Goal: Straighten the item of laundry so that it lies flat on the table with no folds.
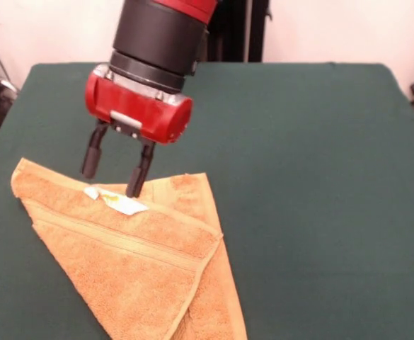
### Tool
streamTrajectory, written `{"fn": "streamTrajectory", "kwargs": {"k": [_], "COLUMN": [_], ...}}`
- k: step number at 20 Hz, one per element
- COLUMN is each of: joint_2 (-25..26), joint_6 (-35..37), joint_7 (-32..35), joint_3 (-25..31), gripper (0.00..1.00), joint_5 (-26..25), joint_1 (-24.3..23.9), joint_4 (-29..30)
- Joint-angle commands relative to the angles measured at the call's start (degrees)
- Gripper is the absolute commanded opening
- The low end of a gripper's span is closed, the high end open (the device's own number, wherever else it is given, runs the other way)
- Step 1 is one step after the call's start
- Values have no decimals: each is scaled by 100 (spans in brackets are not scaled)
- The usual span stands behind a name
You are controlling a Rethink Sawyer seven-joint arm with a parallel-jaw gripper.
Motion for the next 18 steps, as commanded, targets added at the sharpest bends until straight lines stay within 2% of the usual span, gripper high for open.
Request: {"fn": "streamTrajectory", "kwargs": {"k": [1,6,14,18], "joint_2": [601,794,843,810], "joint_6": [1063,1017,1161,1357], "joint_7": [1954,2045,2093,2180], "joint_3": [270,298,-154,-147], "gripper": [100,100,100,100], "joint_5": [1009,1598,2021,2203], "joint_1": [44,29,544,613], "joint_4": [749,862,915,955]}}
